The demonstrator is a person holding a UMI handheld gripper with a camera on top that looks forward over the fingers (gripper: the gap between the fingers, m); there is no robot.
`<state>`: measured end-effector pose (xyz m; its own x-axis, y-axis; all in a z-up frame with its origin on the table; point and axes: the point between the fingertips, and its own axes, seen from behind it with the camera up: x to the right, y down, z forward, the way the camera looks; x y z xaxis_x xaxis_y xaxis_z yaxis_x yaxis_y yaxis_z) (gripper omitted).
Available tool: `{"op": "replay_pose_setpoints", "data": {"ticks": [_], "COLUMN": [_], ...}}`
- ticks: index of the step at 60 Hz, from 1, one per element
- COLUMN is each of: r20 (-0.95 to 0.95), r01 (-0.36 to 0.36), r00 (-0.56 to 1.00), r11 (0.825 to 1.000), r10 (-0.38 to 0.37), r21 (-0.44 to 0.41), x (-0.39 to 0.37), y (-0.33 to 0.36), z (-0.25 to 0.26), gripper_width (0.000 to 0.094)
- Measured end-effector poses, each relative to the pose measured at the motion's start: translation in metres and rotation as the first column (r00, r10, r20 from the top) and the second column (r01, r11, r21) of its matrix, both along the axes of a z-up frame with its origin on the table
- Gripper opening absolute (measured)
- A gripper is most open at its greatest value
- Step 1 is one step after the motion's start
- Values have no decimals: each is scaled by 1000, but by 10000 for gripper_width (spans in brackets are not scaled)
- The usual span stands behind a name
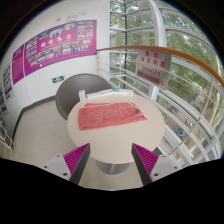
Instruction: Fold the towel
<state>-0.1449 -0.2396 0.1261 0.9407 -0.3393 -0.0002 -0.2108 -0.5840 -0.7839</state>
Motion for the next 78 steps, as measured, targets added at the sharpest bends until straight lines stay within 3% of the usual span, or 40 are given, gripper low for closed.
{"op": "replay_pose_setpoints", "data": {"ticks": [18,26,33,38,41,44,45,57,63,69,74,78], "r20": [15,66,83,74,92,122,137,24,-116,-228,-239,-230], "r01": [-183,-215,-222,-251,-271,-277,-269,-336,-405,-424,-409,-381], "r00": [983,974,969,963,955,948,948,940,909,870,869,884], "r11": [983,976,970,963,955,952,954,935,914,900,900,913], "r10": [183,217,231,259,283,293,286,341,401,437,434,406], "r21": [23,-36,-101,-98,-124,-132,-131,-115,-10,106,149,145], "x": [-69,-64,-56,-59,-55,-47,-43,-73,-109,-140,-113,-79], "y": [215,288,319,326,332,331,332,324,321,318,325,327], "z": [-52,-95,-131,-137,-139,-140,-138,-119,-74,-10,14,11], "gripper_width": [856,851,779,602,387,104,63,47,49,47,47,48]}}
